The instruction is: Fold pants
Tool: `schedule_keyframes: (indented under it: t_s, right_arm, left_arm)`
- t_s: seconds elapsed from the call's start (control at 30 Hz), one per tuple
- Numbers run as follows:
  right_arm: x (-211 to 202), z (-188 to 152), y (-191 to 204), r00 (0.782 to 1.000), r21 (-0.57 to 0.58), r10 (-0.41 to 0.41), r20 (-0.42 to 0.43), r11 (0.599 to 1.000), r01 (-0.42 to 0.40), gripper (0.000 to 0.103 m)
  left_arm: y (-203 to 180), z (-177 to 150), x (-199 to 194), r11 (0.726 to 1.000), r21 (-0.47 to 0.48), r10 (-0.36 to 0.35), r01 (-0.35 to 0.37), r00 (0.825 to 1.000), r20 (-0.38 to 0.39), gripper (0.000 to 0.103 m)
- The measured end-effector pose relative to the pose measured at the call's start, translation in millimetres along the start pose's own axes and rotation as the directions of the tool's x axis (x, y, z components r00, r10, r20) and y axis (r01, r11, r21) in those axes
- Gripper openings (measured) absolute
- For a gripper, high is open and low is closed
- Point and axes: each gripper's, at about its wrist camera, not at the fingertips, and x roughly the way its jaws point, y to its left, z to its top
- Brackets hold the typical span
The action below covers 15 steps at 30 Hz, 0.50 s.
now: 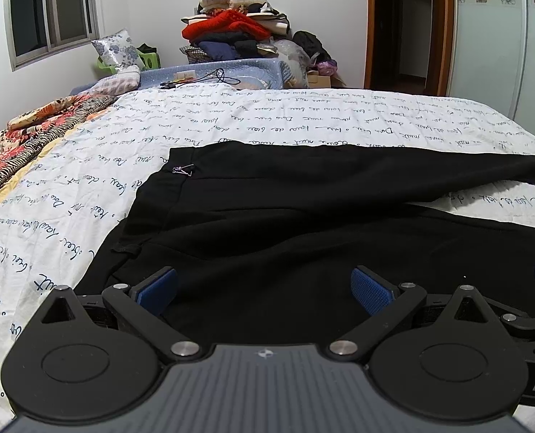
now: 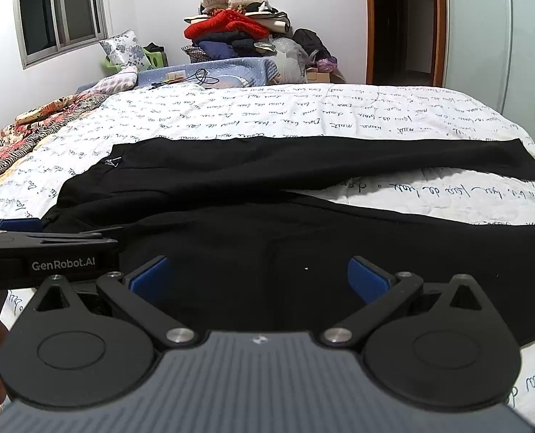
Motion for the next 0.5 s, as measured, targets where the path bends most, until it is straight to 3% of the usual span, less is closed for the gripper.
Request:
schedule_keyframes:
  t_s: [0.5]
  right_arm:
    - [1.5, 0.6, 1.0, 1.000, -0.005, 0.001, -0.005, 1.000, -0.001, 0.103]
  left_arm:
    - [1.7, -1.7, -0.2, 1.000, 0.007, 0.002, -0.002, 1.000, -0.003, 0.103]
